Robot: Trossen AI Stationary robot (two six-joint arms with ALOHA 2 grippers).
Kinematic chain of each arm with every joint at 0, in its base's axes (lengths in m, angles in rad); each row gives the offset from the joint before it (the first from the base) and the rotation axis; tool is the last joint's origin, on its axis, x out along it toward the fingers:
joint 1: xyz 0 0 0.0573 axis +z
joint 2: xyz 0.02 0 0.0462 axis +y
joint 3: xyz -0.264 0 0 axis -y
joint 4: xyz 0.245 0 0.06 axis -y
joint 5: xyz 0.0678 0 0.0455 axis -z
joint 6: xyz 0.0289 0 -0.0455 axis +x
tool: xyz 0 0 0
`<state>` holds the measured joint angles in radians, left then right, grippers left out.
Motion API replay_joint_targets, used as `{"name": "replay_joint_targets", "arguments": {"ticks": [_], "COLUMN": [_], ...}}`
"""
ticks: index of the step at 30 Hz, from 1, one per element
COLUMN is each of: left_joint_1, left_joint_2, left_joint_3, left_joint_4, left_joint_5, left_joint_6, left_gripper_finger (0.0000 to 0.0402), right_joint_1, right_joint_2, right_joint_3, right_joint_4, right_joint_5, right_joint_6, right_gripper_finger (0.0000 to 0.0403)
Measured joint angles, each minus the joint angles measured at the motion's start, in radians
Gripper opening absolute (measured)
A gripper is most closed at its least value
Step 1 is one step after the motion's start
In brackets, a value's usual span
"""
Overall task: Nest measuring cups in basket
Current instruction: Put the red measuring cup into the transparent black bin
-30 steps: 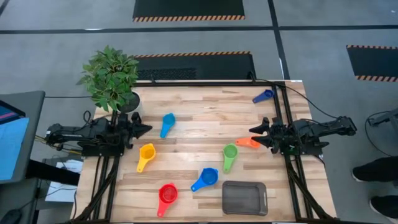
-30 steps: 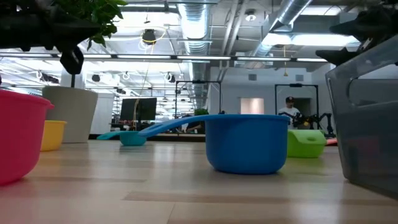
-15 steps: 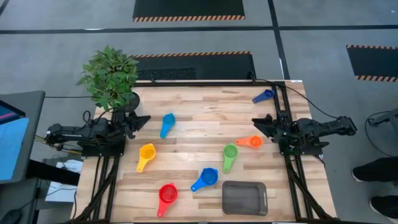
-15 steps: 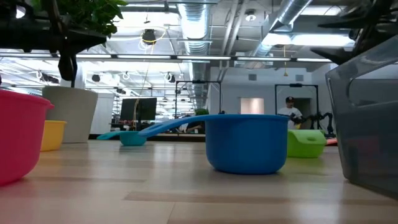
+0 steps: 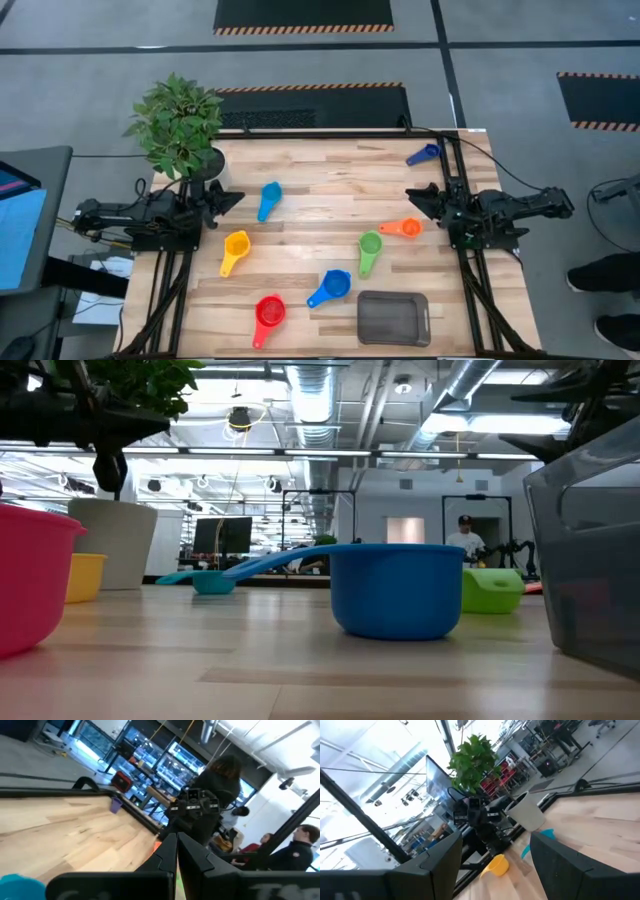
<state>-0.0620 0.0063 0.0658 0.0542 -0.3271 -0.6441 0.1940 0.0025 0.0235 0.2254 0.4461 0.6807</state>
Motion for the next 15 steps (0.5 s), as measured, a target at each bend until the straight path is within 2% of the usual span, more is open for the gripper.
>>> {"name": "replay_joint_targets", "arguments": {"ticks": [6, 10, 12, 15], "left_joint_1": [0.0, 0.0, 0.0, -0.006], "left_joint_2": [0.0, 0.0, 0.0, 0.001], "left_joint_3": [0.0, 0.0, 0.0, 0.0], "left_joint_4": [-0.04, -0.075, -0.038, 0.147], "left_joint_5": [0.012, 0.011, 0.025, 0.14], "left_joint_6": [-0.017, -0.155, -0.23, -0.232], "left_gripper_finger": [0.0, 0.0, 0.0, 0.0], "right_joint_1": [0.013, 0.013, 0.012, 0.028], "right_joint_2": [0.0, 0.004, 0.015, 0.044], "right_joint_3": [0.0, 0.0, 0.0, 0.013], "right_joint_4": [-0.022, -0.024, 0.077, 0.369], "right_joint_5": [-0.01, 0.001, -0.017, -0.137], "right_joint_6": [0.05, 0.127, 0.142, 0.031], "right_gripper_finger": [0.0258, 0.0258, 0.0258, 0.0258]}}
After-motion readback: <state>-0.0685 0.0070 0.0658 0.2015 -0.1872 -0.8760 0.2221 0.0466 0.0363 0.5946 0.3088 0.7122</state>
